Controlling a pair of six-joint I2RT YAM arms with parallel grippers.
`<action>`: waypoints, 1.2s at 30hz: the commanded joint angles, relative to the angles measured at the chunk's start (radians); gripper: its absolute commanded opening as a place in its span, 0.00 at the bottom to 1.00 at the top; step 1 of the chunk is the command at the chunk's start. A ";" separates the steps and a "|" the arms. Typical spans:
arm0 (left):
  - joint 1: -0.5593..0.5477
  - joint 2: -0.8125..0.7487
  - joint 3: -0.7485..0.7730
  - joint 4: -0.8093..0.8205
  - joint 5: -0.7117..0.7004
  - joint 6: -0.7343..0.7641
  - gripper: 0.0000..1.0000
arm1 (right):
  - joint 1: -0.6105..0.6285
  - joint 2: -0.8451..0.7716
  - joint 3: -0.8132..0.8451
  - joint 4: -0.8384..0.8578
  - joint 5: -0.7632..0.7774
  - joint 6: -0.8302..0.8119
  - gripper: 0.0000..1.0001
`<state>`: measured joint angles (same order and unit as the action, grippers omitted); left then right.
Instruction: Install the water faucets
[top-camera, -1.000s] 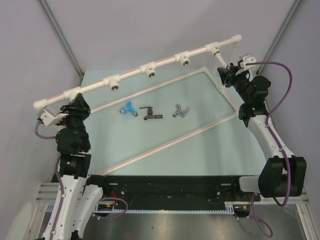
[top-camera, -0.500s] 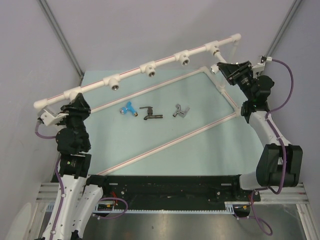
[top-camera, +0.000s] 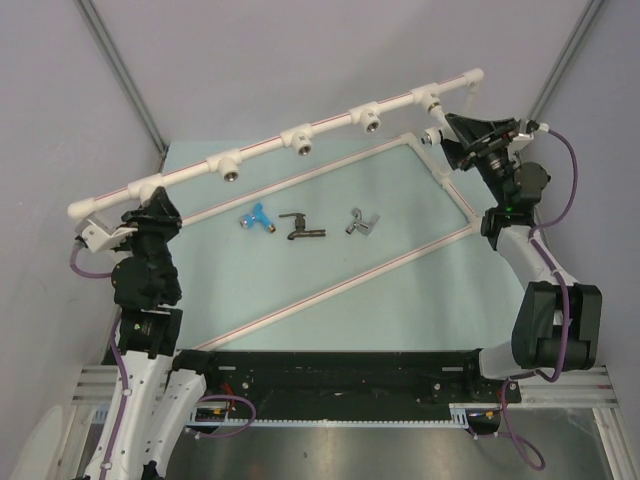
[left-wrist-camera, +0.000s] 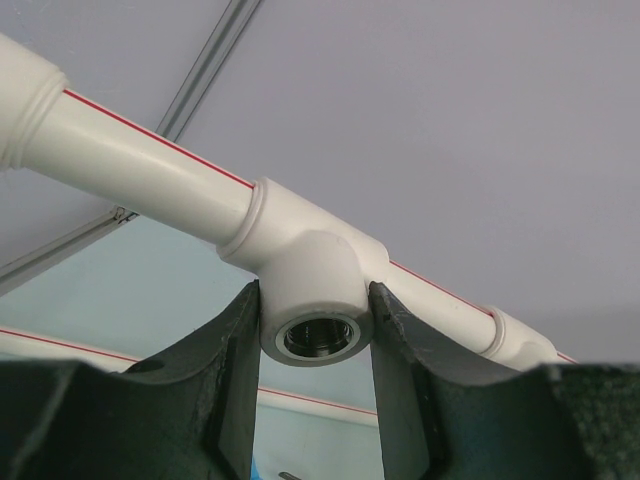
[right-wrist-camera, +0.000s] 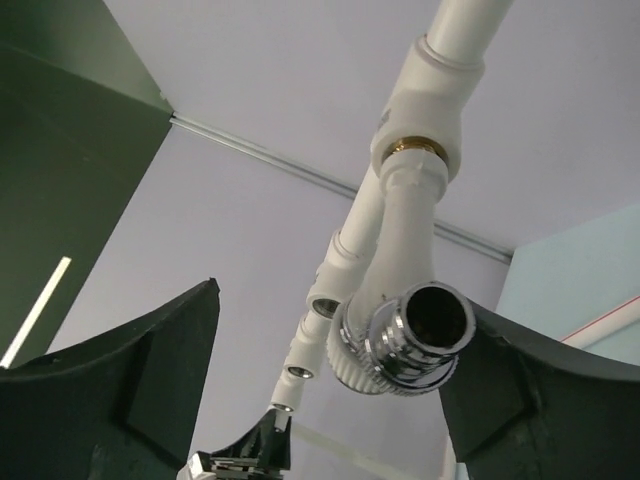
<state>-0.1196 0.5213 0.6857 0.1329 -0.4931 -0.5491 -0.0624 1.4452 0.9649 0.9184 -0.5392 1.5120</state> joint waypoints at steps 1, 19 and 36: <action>-0.008 -0.003 -0.017 -0.046 0.068 0.020 0.00 | -0.027 -0.072 0.014 -0.004 -0.027 -0.074 0.94; -0.014 0.002 -0.018 -0.046 0.068 0.021 0.00 | -0.163 -0.466 0.006 -0.602 0.229 -1.092 1.00; -0.026 -0.003 -0.018 -0.044 0.059 0.028 0.00 | 0.492 -0.287 0.172 -0.759 1.151 -2.582 1.00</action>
<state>-0.1242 0.5213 0.6842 0.1345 -0.4923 -0.5491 0.3573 1.0782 1.1042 0.1013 0.3397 -0.6651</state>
